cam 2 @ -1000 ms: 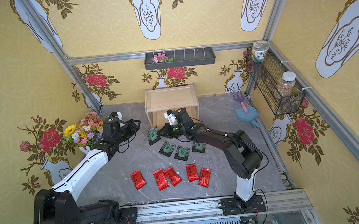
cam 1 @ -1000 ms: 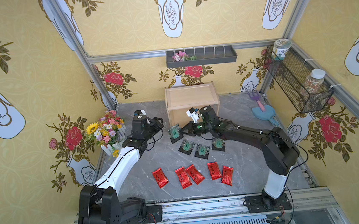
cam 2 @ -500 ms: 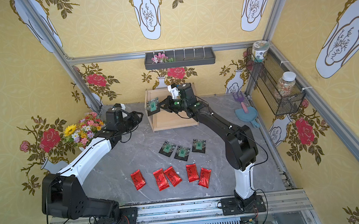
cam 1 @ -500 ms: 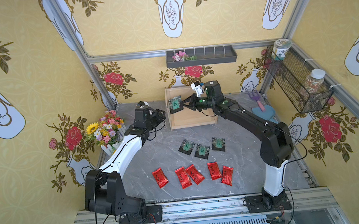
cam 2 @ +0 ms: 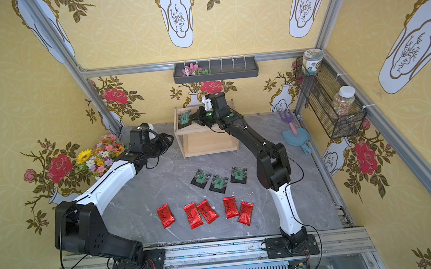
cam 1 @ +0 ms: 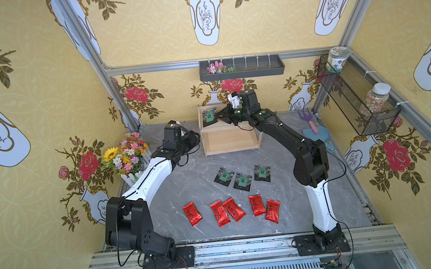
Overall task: Place the tea bags on the shelf by color
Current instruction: Place the tea bag on the shelf.
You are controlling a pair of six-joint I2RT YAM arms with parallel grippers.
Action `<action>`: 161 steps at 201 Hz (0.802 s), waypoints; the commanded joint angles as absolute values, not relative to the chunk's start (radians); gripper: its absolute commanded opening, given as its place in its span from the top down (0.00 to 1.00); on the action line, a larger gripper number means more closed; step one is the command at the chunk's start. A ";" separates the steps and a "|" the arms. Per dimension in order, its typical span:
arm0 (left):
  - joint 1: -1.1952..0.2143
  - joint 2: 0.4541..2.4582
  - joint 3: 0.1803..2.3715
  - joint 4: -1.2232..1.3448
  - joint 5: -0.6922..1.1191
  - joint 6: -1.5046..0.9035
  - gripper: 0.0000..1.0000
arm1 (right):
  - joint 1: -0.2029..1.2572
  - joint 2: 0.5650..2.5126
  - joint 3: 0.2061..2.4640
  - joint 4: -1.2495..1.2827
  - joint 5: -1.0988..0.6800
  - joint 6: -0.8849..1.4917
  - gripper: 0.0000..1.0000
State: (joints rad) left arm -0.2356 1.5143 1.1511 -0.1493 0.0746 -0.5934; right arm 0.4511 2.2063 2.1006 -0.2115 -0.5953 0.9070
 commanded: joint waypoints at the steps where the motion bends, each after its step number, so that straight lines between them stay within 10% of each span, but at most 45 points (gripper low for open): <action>1: -0.236 1.523 1.156 -0.150 0.087 -0.571 0.44 | 0.450 2.217 2.120 -0.237 -0.569 0.881 0.93; 161: -0.236 1.534 1.140 -0.129 0.137 -0.590 0.43 | 0.459 2.339 2.312 -0.399 -0.565 0.786 0.71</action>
State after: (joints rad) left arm -0.2359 1.5333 1.1496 -0.1429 0.1230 -0.5846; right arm 0.4587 2.3356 2.2978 -0.3676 -0.5770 0.8330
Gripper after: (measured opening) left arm 0.573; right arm 0.285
